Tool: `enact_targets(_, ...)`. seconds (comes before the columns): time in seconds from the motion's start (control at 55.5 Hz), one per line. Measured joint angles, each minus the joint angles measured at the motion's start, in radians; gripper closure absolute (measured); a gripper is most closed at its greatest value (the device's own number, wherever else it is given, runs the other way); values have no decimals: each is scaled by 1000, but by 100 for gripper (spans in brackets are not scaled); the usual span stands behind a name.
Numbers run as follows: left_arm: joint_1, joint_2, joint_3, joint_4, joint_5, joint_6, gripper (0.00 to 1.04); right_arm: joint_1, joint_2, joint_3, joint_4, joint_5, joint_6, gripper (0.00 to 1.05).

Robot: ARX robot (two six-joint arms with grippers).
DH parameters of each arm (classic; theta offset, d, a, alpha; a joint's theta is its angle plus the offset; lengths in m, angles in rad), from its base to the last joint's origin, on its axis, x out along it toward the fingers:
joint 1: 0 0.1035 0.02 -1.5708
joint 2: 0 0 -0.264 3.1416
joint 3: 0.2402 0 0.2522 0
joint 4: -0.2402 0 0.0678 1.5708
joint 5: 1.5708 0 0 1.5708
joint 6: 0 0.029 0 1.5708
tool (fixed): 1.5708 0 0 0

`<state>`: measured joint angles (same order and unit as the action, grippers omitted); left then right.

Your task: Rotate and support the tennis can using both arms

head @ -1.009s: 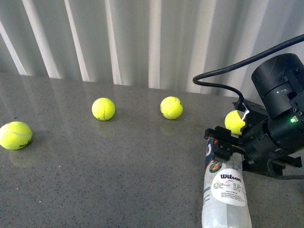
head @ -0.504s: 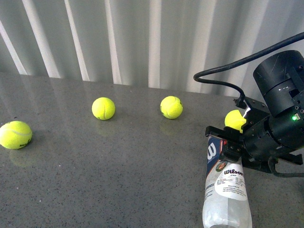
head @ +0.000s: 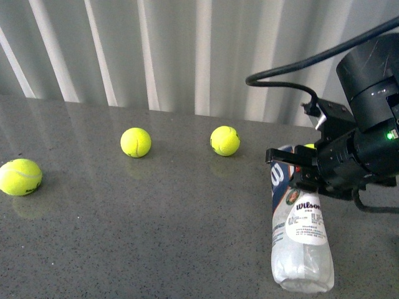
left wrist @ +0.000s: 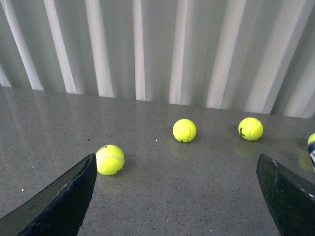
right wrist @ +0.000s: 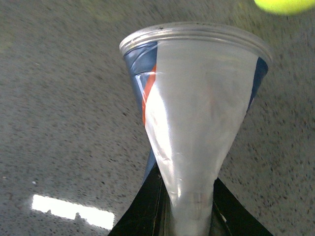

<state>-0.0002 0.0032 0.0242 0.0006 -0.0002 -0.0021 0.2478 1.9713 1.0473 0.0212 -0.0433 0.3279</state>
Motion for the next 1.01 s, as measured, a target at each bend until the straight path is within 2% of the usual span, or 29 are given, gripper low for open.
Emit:
enact_targets(0.162, 0, 0, 0, 0, 0, 0, 7, 37, -68, -37, 70, 81, -164, 93)
enact_targets(0.36, 0, 0, 0, 0, 0, 0, 7, 76, -159, -151, 243, 175, -480, 93)
enact_targets(0.45, 0, 0, 0, 0, 0, 0, 7, 88, -195, -224, 378, 207, -677, 93)
enact_targets(0.54, 0, 0, 0, 0, 0, 0, 7, 96, -223, -292, 494, 185, -887, 93)
enact_targets(0.63, 0, 0, 0, 0, 0, 0, 7, 103, -237, -381, 639, 146, -1216, 93)
enact_targets(0.72, 0, 0, 0, 0, 0, 0, 7, 104, -208, -423, 704, 98, -1465, 93)
enact_targets(0.792, 0, 0, 0, 0, 0, 0, 7, 113, -165, -423, 716, 80, -1534, 93)
enact_targets(1.009, 0, 0, 0, 0, 0, 0, 7, 201, -47, -320, 678, 47, -1511, 93)
